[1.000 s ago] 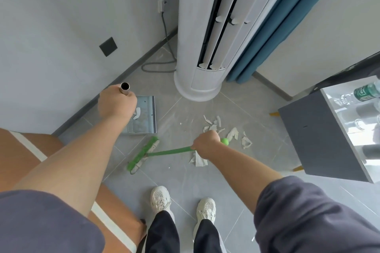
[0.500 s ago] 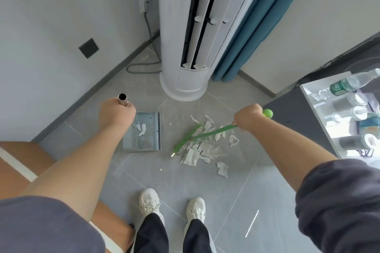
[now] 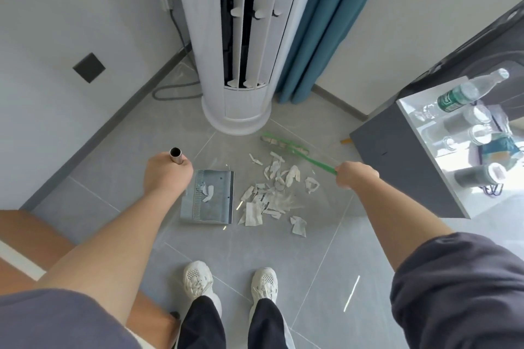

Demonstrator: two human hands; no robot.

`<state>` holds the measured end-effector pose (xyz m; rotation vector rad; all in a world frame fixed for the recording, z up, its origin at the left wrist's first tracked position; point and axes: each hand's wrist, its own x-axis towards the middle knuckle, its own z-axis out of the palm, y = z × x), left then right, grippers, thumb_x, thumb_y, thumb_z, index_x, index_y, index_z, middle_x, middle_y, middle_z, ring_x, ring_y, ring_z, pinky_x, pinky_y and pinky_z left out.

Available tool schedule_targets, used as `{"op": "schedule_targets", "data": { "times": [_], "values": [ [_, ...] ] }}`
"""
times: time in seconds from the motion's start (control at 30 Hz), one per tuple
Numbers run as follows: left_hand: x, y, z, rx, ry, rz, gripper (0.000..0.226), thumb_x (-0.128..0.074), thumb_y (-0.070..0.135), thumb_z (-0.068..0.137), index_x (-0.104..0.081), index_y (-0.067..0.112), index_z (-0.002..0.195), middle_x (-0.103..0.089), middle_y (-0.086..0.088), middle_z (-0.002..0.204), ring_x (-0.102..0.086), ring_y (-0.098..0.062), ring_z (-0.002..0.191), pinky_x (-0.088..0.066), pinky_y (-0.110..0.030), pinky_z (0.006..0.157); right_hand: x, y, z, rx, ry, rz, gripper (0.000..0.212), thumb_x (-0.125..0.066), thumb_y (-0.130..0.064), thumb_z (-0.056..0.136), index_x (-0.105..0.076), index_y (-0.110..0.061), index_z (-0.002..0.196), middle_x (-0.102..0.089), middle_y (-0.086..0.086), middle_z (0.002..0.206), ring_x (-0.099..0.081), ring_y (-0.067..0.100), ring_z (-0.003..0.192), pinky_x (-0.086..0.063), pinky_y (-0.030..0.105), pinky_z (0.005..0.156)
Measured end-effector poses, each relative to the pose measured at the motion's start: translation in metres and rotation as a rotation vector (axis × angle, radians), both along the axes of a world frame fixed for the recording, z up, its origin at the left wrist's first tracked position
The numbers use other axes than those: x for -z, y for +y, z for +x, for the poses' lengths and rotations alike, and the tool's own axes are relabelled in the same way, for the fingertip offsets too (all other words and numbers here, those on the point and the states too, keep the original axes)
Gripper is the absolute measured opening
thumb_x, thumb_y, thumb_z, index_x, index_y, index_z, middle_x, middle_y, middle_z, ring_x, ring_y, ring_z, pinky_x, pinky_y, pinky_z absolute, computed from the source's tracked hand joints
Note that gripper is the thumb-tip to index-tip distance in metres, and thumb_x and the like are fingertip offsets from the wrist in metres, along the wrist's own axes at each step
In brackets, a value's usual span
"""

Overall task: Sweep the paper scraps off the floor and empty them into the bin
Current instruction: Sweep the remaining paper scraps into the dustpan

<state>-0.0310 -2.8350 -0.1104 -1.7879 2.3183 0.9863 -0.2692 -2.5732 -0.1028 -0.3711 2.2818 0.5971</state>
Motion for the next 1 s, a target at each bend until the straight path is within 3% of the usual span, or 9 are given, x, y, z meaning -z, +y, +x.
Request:
{"op": "schedule_targets", "data": {
  "times": [0.2,0.33,0.43,0.6,0.67,0.8,0.9,1.0],
  "values": [
    [-0.002,0.005,-0.019,-0.016,0.011,-0.019,0.035,-0.042,0.014,0.091,-0.041,0.007,0.056,-0.046,-0.007,0.046,-0.046,-0.025,0.046,-0.03,-0.023,0.046,0.017,0.036,-0.007,0.102,0.044,-0.008,0.036,-0.044,-0.01,0.089,-0.061,-0.018,0.119,-0.051,0.001,0.078,-0.049,0.016,0.066,-0.042,0.027,0.065],
    [0.003,0.005,-0.026,-0.041,-0.005,0.007,0.038,-0.043,0.014,0.09,-0.04,0.008,0.053,-0.044,-0.005,0.028,-0.045,-0.028,0.049,-0.031,-0.024,0.047,0.03,0.021,-0.004,0.109,0.015,-0.08,0.032,-0.046,-0.01,0.088,-0.062,-0.016,0.115,-0.05,0.001,0.075,-0.055,0.022,0.076,-0.044,0.028,0.069],
    [0.002,0.008,-0.03,-0.054,0.003,0.022,0.043,-0.043,0.013,0.091,-0.041,0.009,0.048,-0.047,0.016,0.028,-0.044,-0.024,0.048,-0.031,-0.022,0.047,0.04,0.004,0.009,0.019,-0.027,-0.125,0.035,-0.045,-0.01,0.089,-0.06,-0.016,0.12,-0.058,0.001,0.087,-0.06,0.025,0.087,-0.046,0.028,0.07],
    [0.002,0.009,-0.036,-0.067,-0.004,-0.009,0.04,-0.043,0.014,0.091,-0.041,0.006,0.052,-0.044,-0.007,0.027,-0.049,-0.031,0.052,-0.035,-0.025,0.047,0.032,0.012,0.033,-0.078,-0.084,-0.073,0.039,-0.042,-0.011,0.092,-0.054,-0.017,0.129,-0.06,0.004,0.119,-0.061,0.025,0.109,-0.051,0.033,0.085],
    [-0.001,0.015,-0.039,-0.063,-0.017,-0.005,0.039,-0.042,0.014,0.092,-0.04,0.006,0.055,-0.045,-0.006,0.035,-0.048,-0.028,0.049,-0.031,-0.024,0.045,0.021,0.023,0.036,-0.096,-0.089,-0.043,0.039,-0.042,-0.011,0.092,-0.055,-0.018,0.128,-0.061,0.003,0.119,-0.061,0.025,0.109,-0.051,0.033,0.088],
    [-0.007,0.028,-0.044,0.022,-0.036,0.009,0.032,-0.042,0.015,0.089,-0.05,-0.001,0.062,-0.055,-0.019,0.062,-0.052,-0.034,0.058,-0.037,-0.029,0.051,0.002,0.044,0.03,-0.02,-0.081,-0.054,0.039,-0.041,-0.013,0.091,-0.058,-0.024,0.125,-0.051,-0.002,0.079,-0.057,0.022,0.083,-0.045,0.029,0.069],
    [-0.009,0.033,-0.046,0.079,-0.045,0.051,0.036,-0.039,0.017,0.084,-0.065,-0.006,0.075,-0.065,-0.023,0.073,-0.052,-0.033,0.061,-0.043,-0.033,0.056,-0.001,0.057,0.026,0.088,-0.066,-0.053,0.045,-0.04,-0.011,0.088,-0.058,-0.028,0.125,-0.055,-0.002,0.085,-0.056,0.021,0.079,-0.042,0.028,0.061],
    [-0.007,0.032,-0.046,0.097,-0.039,0.07,0.037,-0.039,0.018,0.083,-0.066,-0.006,0.078,-0.069,-0.023,0.079,-0.047,-0.03,0.058,-0.04,-0.029,0.054,0.005,0.07,0.029,0.243,-0.059,-0.063,0.045,-0.04,-0.011,0.087,-0.057,-0.021,0.127,-0.055,0.001,0.087,-0.057,0.023,0.079,-0.045,0.027,0.063]
  ]
}}
